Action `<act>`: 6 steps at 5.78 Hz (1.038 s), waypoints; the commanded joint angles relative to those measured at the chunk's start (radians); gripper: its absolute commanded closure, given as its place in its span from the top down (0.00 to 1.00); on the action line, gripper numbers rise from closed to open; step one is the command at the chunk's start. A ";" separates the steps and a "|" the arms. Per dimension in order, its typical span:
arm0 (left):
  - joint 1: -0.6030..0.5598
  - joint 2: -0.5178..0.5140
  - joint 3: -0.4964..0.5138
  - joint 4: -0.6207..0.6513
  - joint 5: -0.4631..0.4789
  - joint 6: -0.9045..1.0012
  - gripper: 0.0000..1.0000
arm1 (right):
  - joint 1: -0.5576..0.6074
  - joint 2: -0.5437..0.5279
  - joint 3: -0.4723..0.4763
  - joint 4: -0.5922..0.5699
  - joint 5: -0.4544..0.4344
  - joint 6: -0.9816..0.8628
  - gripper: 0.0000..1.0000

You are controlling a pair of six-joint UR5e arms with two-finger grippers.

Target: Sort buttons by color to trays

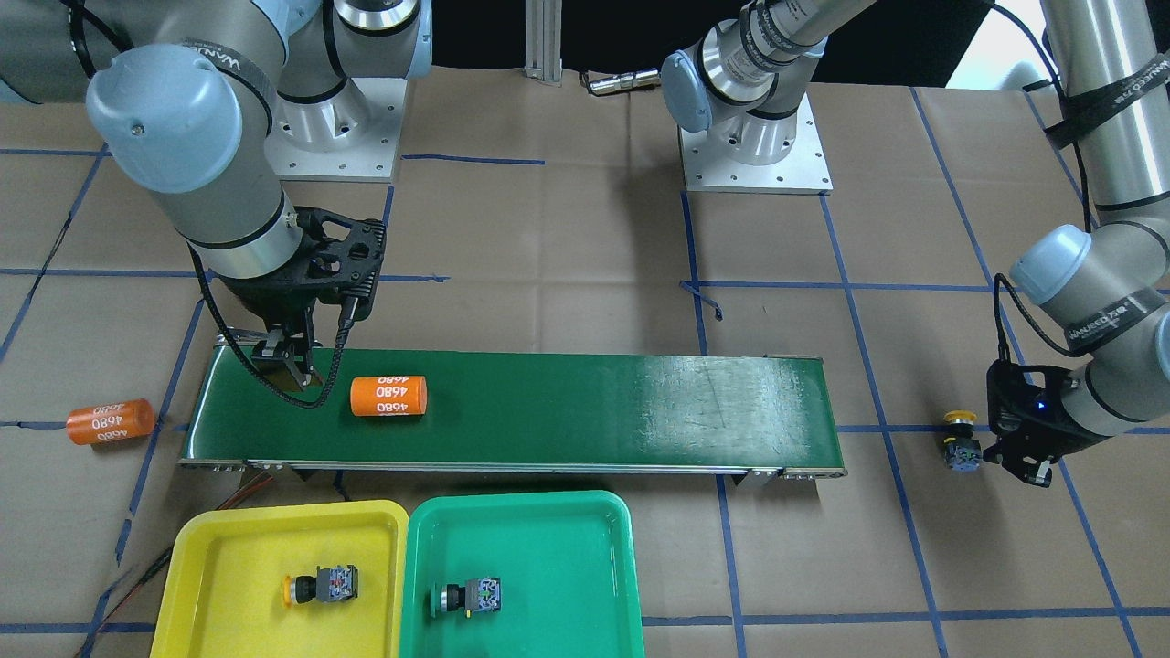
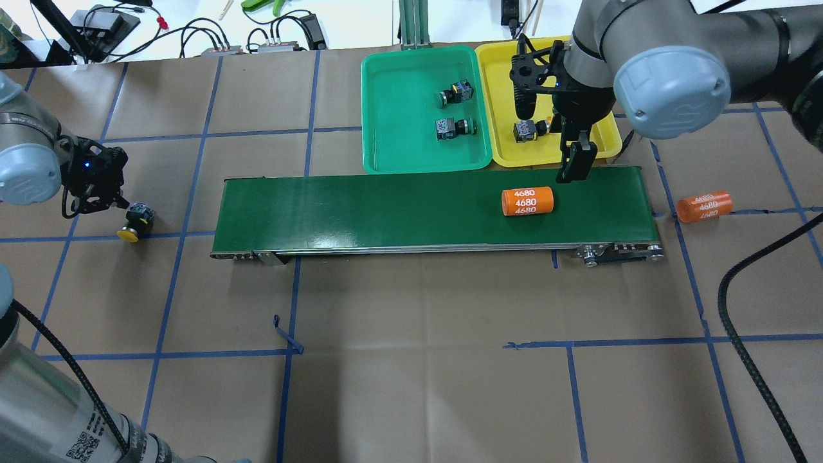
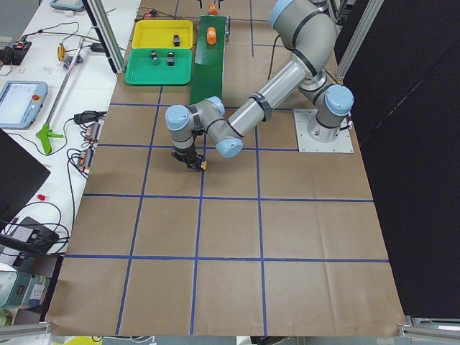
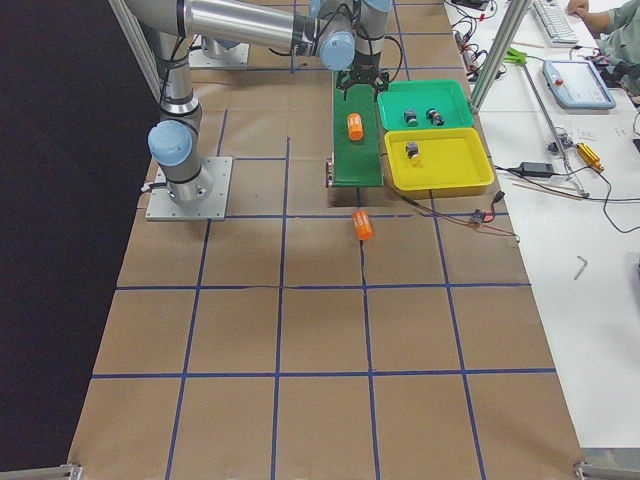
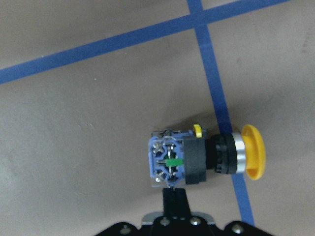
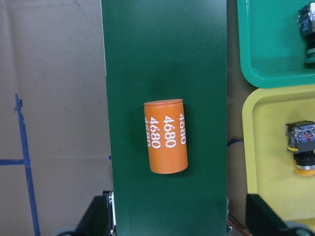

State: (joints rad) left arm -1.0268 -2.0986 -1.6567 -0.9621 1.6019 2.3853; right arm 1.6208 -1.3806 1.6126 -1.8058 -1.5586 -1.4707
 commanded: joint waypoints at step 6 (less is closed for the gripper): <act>-0.012 0.014 0.003 -0.043 0.004 -0.054 0.99 | 0.007 -0.041 0.010 -0.060 -0.008 0.006 1.00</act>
State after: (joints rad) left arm -1.0379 -2.0877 -1.6546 -0.9902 1.6056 2.3474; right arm 1.6271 -1.4226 1.6221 -1.8673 -1.5658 -1.4649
